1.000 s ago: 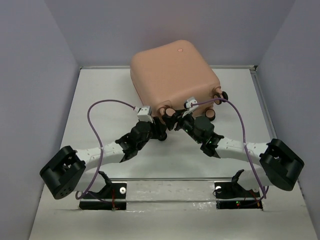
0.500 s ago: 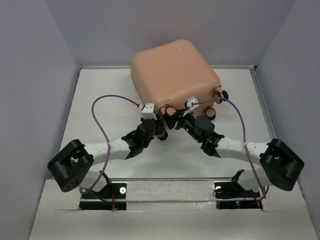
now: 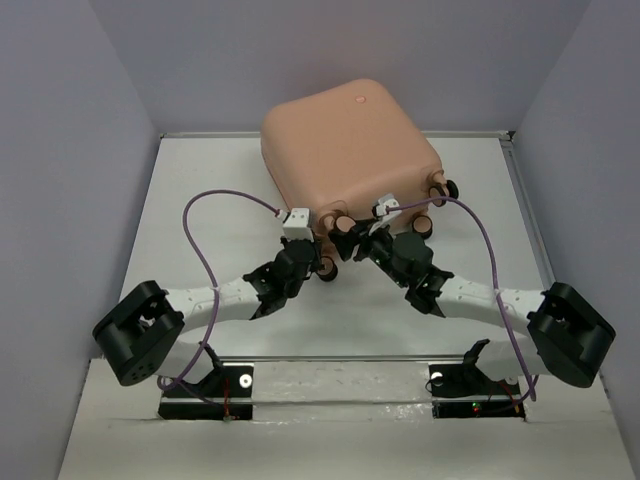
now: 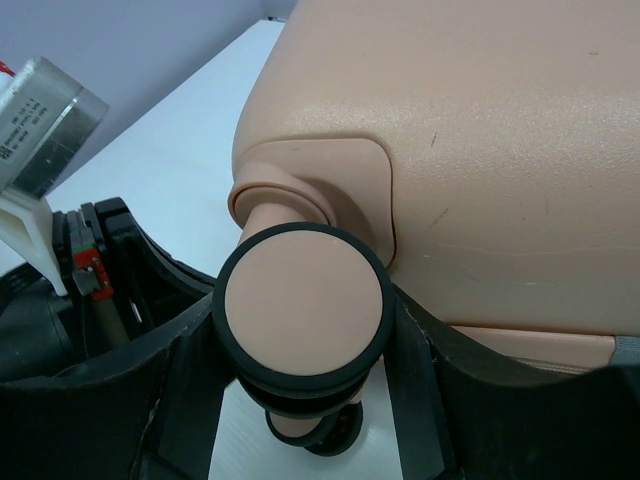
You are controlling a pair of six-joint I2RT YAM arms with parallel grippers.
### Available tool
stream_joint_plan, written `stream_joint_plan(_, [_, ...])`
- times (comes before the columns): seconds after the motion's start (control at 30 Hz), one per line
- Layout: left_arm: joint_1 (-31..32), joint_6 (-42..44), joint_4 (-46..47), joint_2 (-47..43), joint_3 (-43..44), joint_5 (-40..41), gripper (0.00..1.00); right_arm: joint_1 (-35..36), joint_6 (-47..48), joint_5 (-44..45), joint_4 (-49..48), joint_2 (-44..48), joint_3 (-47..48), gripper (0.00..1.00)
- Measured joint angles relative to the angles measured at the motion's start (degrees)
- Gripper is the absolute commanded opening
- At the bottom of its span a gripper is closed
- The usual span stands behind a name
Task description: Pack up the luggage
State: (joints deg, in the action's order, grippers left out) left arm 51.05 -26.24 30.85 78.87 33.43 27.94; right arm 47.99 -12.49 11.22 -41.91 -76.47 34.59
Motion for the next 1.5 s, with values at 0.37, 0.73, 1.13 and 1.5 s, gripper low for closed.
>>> stream_joint_plan(0.37, [-4.9,-4.5,-3.4,-7.0,-4.4,-2.8,0.06,0.0,1.7,-1.4,11.2,9.9,-2.4,0.07])
stream_joint_plan(0.73, [-14.0,-7.5,-6.6,-4.5,-0.4,-15.4,0.18,-0.3,0.6,-2.8,12.4,12.1,-3.7,0.07])
stream_joint_plan(1.13, [-21.9,-10.0,-10.4,-31.5,-4.2,-3.7,0.99,0.2,-1.0,-6.5,11.8,14.6,-3.6,0.41])
stream_joint_plan(1.5, [-21.9,-7.5,-19.8,-49.6,2.6,-14.3,0.99,5.4,-0.6,-0.4,21.1,19.9,0.3,1.0])
